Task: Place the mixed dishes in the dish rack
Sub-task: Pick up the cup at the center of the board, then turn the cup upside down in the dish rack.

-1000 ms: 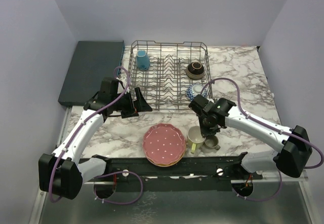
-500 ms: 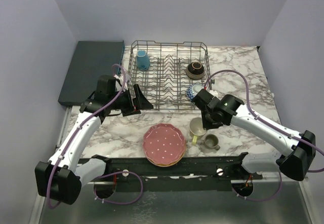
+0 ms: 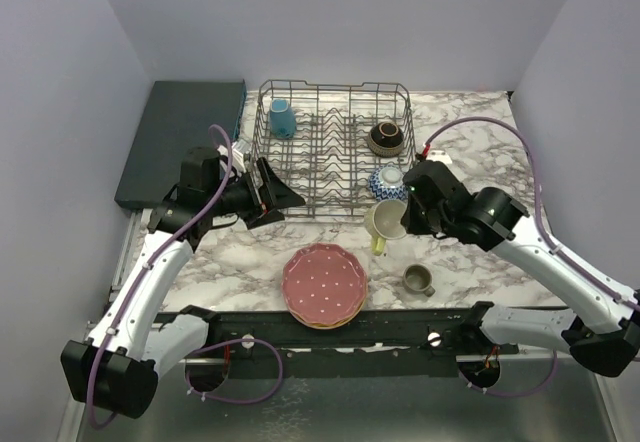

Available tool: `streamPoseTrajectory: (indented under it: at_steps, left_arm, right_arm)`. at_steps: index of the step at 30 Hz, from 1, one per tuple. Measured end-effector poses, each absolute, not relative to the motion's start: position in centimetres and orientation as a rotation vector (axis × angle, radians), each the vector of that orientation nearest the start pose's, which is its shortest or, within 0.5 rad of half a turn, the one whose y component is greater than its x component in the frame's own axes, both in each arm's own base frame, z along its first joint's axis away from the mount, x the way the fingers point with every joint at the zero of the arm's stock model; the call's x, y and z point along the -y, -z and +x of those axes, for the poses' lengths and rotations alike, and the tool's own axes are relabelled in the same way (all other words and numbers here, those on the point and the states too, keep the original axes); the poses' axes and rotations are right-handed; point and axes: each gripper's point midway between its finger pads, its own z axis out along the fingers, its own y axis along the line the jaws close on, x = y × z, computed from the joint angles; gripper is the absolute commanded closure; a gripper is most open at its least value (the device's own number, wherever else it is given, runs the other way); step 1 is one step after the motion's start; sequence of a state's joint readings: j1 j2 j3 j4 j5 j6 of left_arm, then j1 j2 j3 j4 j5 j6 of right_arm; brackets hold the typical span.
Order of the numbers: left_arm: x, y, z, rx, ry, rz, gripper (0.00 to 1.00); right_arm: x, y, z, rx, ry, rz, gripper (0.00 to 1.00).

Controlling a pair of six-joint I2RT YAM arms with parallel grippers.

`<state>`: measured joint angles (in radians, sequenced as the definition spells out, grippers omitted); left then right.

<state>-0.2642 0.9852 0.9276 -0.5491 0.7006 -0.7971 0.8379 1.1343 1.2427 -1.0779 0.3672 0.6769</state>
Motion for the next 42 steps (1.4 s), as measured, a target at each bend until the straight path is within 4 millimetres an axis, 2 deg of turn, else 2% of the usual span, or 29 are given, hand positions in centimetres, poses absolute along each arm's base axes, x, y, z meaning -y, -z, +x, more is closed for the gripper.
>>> streamPoseTrajectory:
  at_steps: [11,20,24,32,42]
  left_arm:
    - [21.4,-29.3,22.1,-2.213,1.543,-0.246,0.01]
    - [22.3,-33.3,22.5,-2.08,1.713,-0.247,0.01]
    - [22.6,-35.1,22.6,-2.0,1.798,-0.241,0.01]
    - [22.8,-36.3,22.5,-1.931,1.894,-0.238,0.01]
    - [22.8,-38.5,22.2,-1.844,1.948,-0.188,0.01]
  right_arm:
    - [-18.8,-27.6,22.5,-2.145,-0.45,-0.053,1.0]
    - [-21.4,-29.0,23.9,-1.957,-0.606,-0.104,1.0]
    - [-22.0,-30.4,24.0,-1.855,-0.675,-0.12,1.0]
    - [-23.4,-34.1,24.4,-1.685,-0.796,-0.116,1.0]
    - [-24.5,-35.7,24.3,-1.563,-0.908,-0.096,1.0]
